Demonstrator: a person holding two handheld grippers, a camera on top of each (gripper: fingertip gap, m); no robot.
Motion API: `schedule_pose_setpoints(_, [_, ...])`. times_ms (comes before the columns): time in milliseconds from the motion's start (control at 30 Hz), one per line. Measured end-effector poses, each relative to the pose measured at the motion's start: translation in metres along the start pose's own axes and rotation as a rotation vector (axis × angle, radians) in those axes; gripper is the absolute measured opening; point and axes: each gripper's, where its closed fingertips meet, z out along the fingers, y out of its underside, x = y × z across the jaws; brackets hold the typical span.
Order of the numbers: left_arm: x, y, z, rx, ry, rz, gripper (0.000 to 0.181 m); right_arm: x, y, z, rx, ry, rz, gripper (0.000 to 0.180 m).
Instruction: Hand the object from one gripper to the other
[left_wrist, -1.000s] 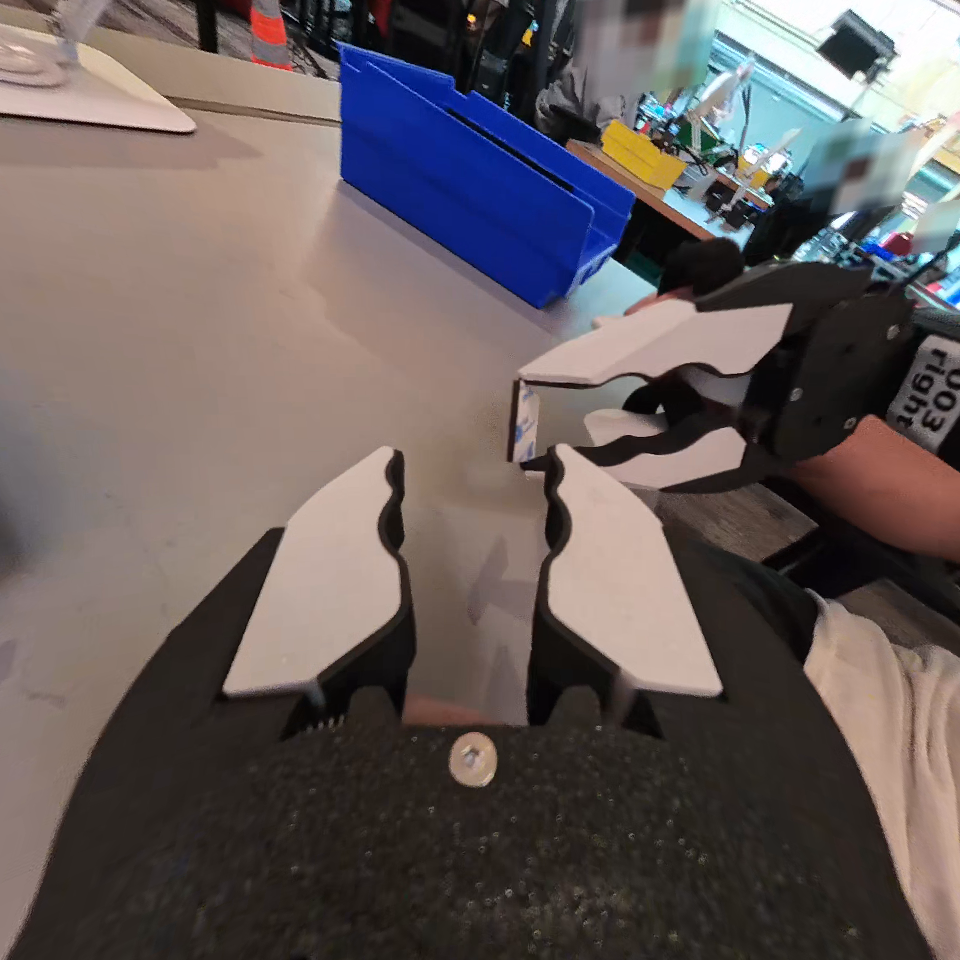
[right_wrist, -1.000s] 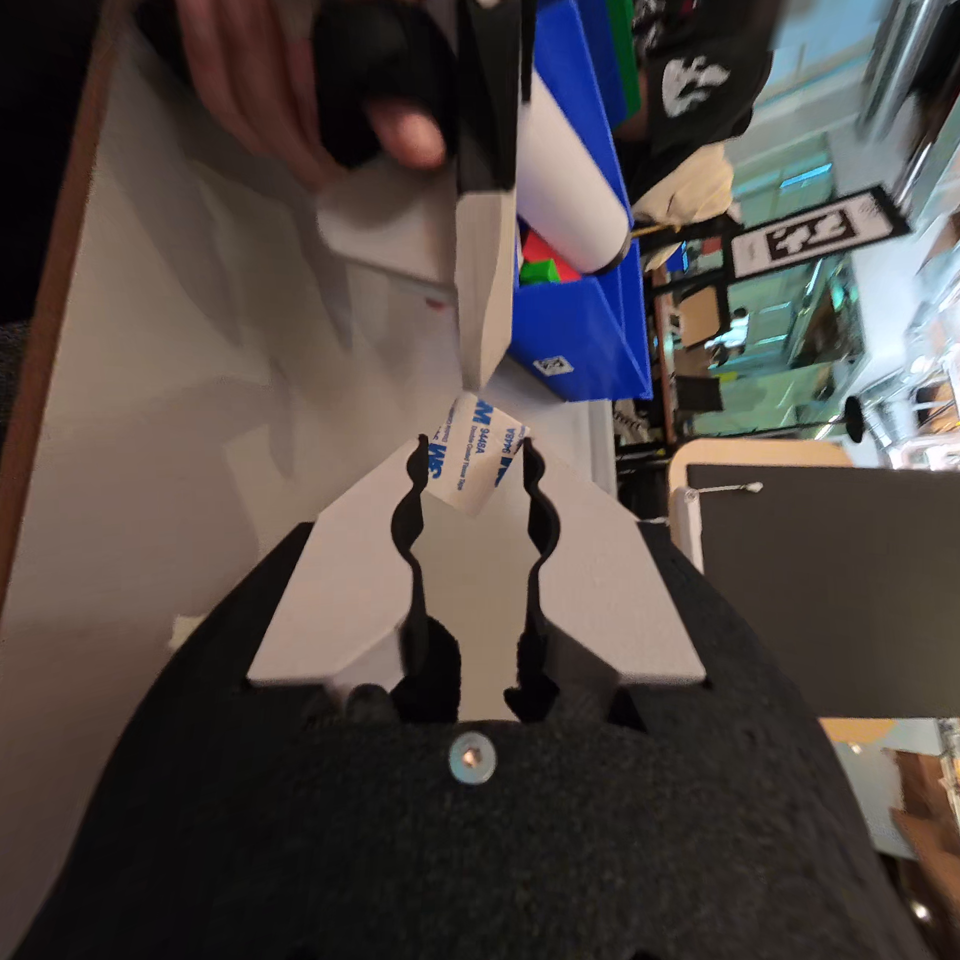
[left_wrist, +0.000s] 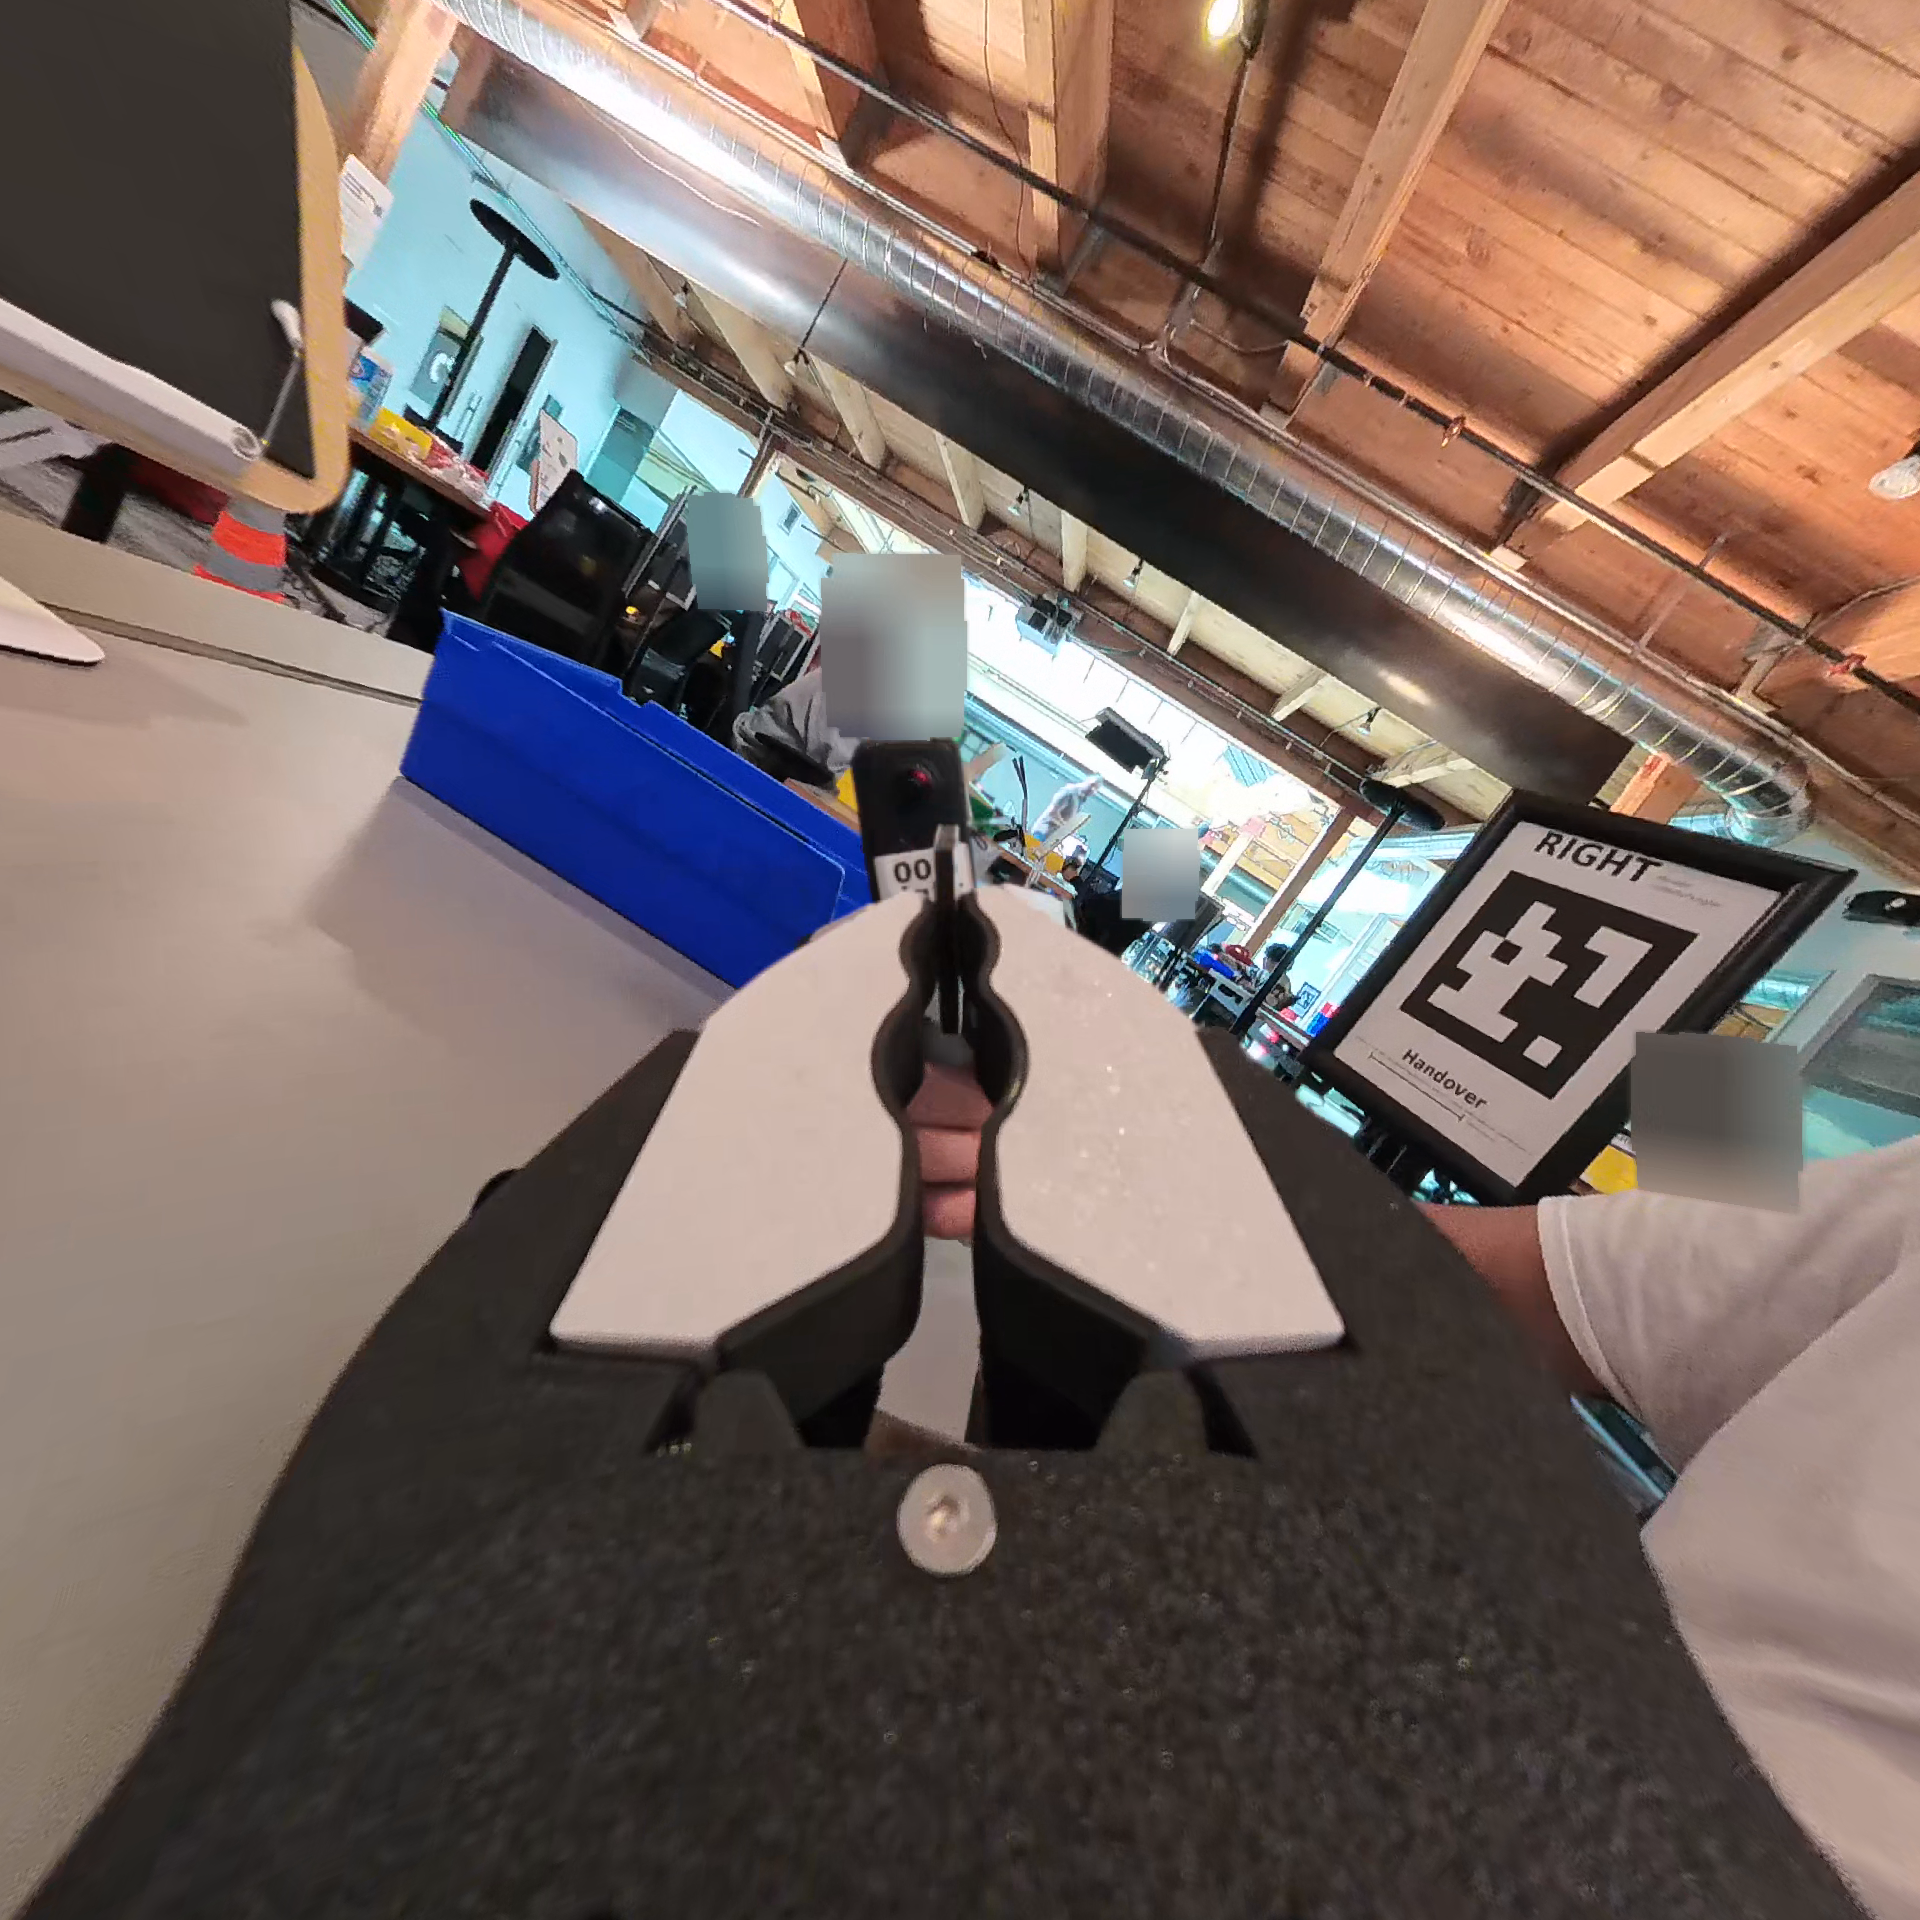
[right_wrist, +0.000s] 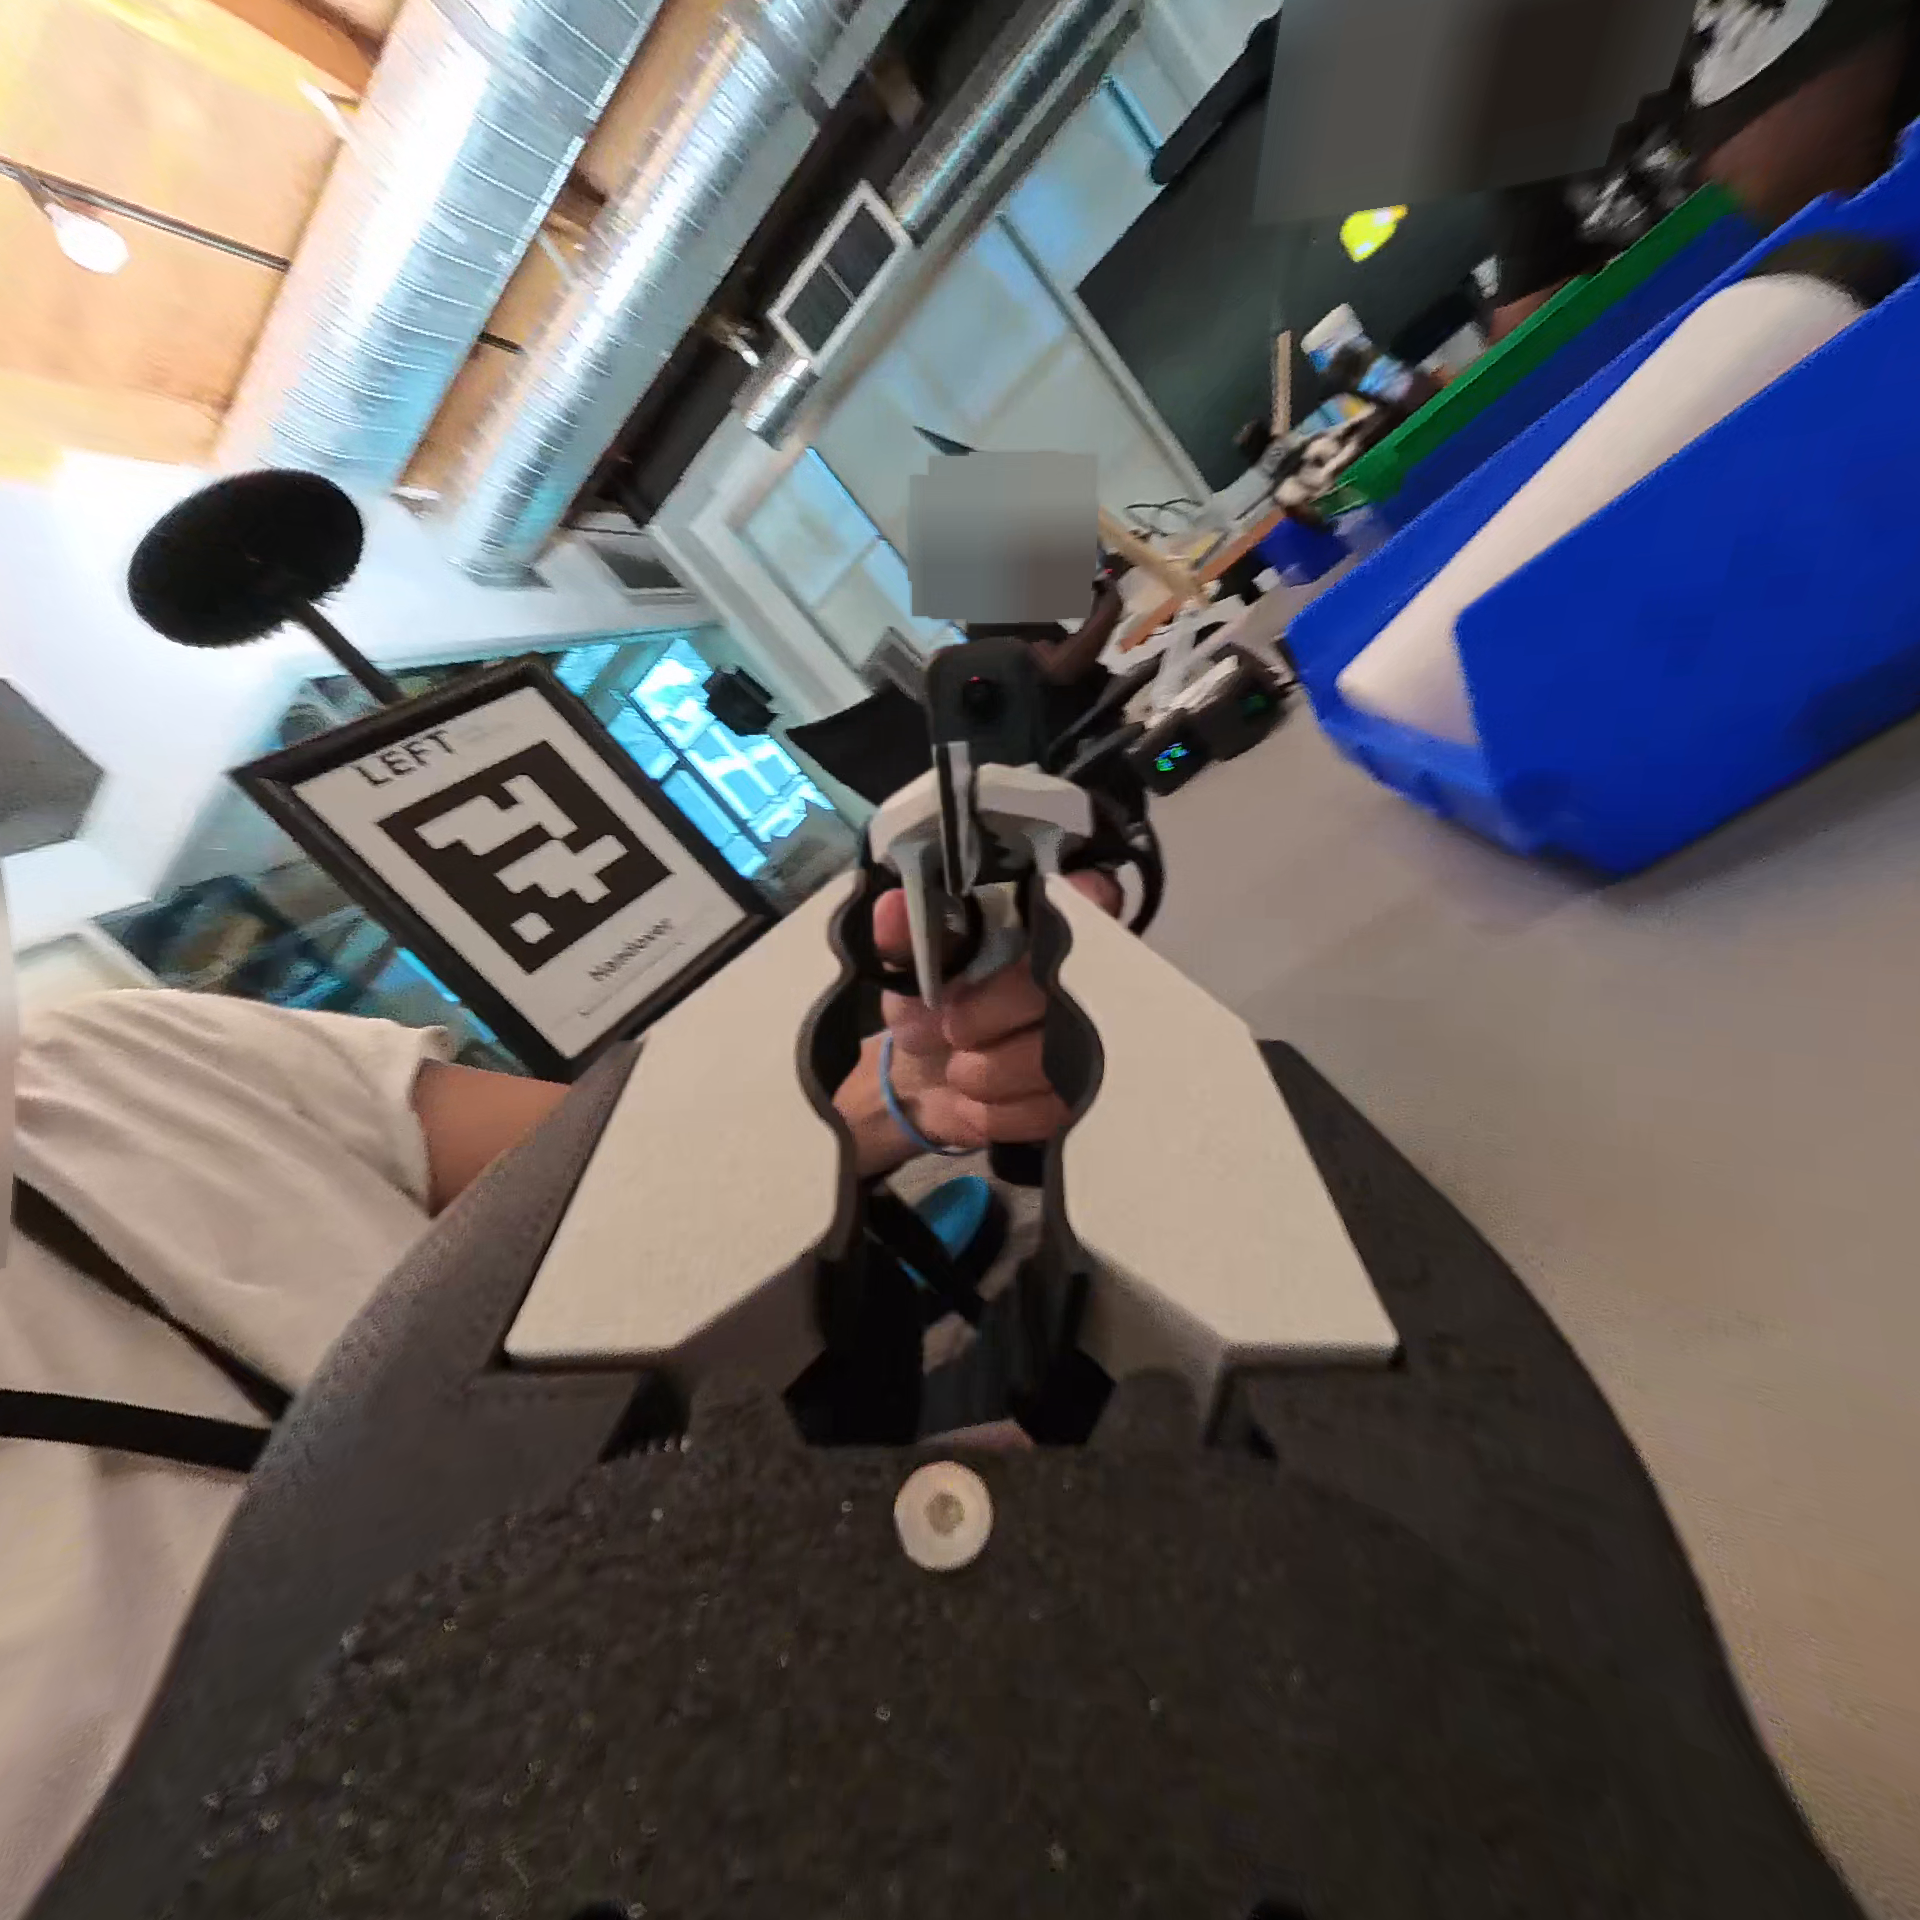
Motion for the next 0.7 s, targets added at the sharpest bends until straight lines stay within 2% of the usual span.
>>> schedule_pose_setpoints(100, [0.001,0.007,0.005,-0.021,-0.003,0.009,0.003,-0.004,0.008,0.011,-0.015,-0.043,0.035,0.026])
schedule_pose_setpoints(200, [0.002,0.012,0.009,-0.039,0.003,0.008,0.003,0.000,0.011,0.012,-0.034,-0.005,0.010,0.005])
schedule_pose_setpoints(333, [-0.001,0.020,0.011,-0.087,-0.030,0.062,0.003,0.005,0.010,0.004,-0.065,0.039,-0.044,0.003])
schedule_pose_setpoints(367, [-0.003,0.022,0.011,-0.108,-0.052,0.105,0.006,0.007,0.008,0.001,-0.058,0.049,-0.037,0.003])
schedule_pose_setpoints(500, [-0.023,0.023,0.005,-0.147,-0.254,0.440,0.041,0.025,-0.006,-0.022,-0.033,0.129,0.010,0.003])
schedule_pose_setpoints(567, [-0.026,0.022,0.004,-0.152,-0.320,0.641,0.047,0.043,-0.007,-0.041,-0.072,0.201,0.169,0.003])
schedule_pose_setpoints(700, [-0.031,0.051,0.009,-0.343,-0.368,0.869,0.056,0.045,-0.002,-0.065,-0.106,0.132,0.496,0.003])
